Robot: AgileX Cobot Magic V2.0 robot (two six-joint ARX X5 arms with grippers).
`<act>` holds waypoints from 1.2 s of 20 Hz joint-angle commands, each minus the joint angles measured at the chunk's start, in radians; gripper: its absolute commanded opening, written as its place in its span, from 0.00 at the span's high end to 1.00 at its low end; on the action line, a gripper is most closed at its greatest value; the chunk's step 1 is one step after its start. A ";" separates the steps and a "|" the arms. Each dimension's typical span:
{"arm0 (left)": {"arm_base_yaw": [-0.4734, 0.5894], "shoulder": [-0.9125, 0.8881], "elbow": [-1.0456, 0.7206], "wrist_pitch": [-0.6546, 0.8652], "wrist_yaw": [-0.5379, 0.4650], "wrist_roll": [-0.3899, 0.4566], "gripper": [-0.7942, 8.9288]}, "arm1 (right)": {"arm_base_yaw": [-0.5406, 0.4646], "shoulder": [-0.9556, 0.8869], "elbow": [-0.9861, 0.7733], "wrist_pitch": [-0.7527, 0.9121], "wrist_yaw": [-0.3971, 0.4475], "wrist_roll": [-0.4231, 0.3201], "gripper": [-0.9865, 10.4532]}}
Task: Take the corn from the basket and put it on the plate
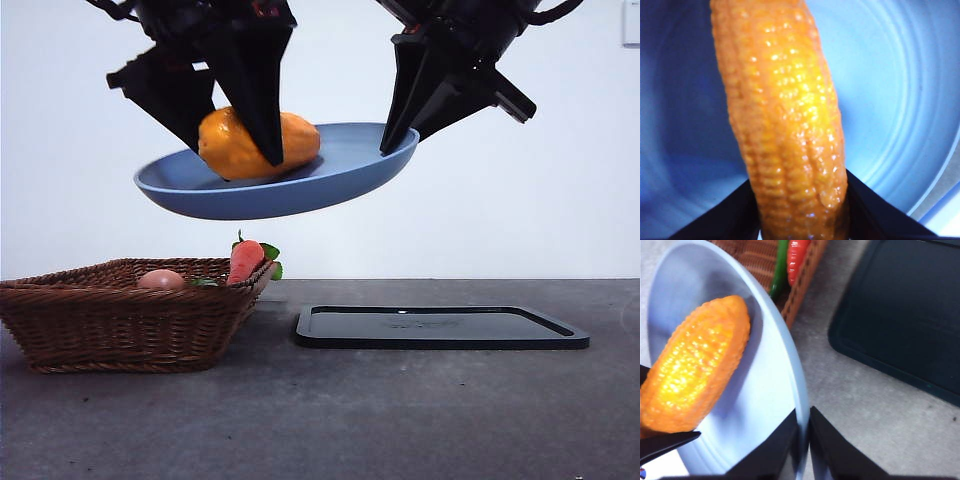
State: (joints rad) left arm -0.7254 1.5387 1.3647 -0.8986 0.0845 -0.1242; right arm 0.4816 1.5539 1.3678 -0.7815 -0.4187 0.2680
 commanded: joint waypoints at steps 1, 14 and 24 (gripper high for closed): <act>-0.010 0.037 0.019 0.008 0.000 0.003 0.73 | 0.011 0.010 0.019 0.018 -0.037 0.009 0.91; -0.034 -0.039 0.020 -0.001 -0.019 0.003 0.61 | 0.011 0.010 0.019 -0.060 -0.037 0.021 0.91; -0.033 -0.254 0.020 -0.019 -0.020 0.012 0.61 | -0.004 0.010 0.019 -0.102 -0.080 0.069 0.91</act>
State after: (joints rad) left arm -0.7494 1.2789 1.3663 -0.9226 0.0692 -0.1219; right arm 0.4725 1.5551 1.3678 -0.8898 -0.4877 0.3183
